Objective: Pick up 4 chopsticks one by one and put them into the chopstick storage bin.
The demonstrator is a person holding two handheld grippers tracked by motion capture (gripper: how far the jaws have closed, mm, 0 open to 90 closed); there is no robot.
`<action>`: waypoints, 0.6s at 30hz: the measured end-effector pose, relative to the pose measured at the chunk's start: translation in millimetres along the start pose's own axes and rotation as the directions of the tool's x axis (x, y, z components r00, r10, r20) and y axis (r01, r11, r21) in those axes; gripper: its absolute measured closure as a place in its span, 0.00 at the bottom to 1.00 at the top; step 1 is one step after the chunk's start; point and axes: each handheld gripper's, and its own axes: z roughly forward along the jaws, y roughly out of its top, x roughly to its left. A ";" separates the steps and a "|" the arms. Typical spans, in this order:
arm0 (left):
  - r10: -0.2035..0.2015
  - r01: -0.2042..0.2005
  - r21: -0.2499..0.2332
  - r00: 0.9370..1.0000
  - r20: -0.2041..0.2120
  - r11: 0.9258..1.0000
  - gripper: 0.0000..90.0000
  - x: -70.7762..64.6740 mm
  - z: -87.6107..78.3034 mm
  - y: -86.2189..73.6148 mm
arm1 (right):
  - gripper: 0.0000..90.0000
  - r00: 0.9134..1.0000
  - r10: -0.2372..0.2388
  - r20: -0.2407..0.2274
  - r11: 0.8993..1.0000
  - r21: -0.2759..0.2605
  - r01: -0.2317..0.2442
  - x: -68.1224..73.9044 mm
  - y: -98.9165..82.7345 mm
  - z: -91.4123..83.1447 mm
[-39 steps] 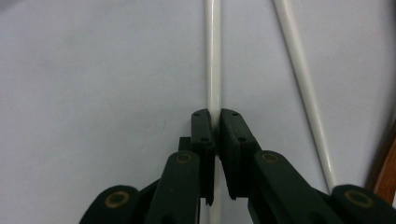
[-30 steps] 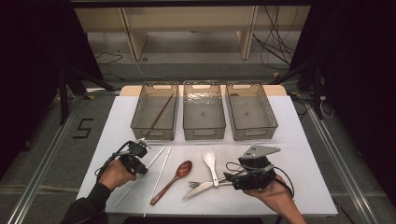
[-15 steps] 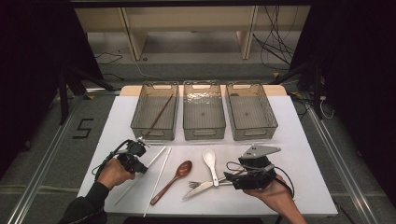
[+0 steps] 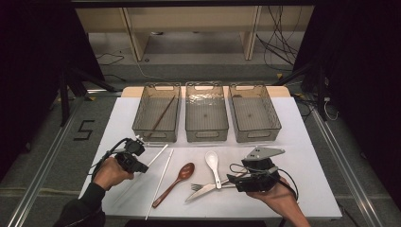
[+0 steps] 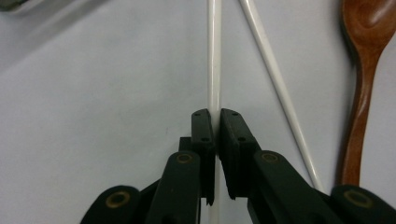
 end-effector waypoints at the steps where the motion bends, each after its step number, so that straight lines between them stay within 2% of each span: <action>1: 0.003 -0.003 -0.004 1.000 0.002 1.000 0.93 0.0 -1.4 0.2 | 0.31 1.000 0.000 0.000 1.000 0.000 0.000 0.0 0.0 -0.1; 9: 0.015 -0.013 -0.078 1.000 0.025 0.997 0.93 0.3 -26.1 5.9 | 0.31 1.000 0.006 0.000 1.000 -0.007 -0.006 -0.5 0.1 -0.6; 13: 0.015 -0.010 -0.132 0.999 0.042 0.991 0.93 -1.1 -40.6 10.1 | 0.31 1.000 0.006 -0.001 1.000 -0.016 -0.006 -0.3 0.3 -1.6; 15: 0.024 -0.019 -0.153 0.999 0.036 0.988 0.93 -0.6 -47.9 13.6 | 0.30 1.000 0.007 -0.003 1.000 -0.017 -0.007 -0.4 0.1 -1.7; 18: 0.019 -0.011 -0.187 0.999 0.041 0.982 0.93 1.8 -56.8 21.6 | 0.30 1.000 0.007 -0.005 1.000 -0.020 -0.007 -0.6 0.1 -1.9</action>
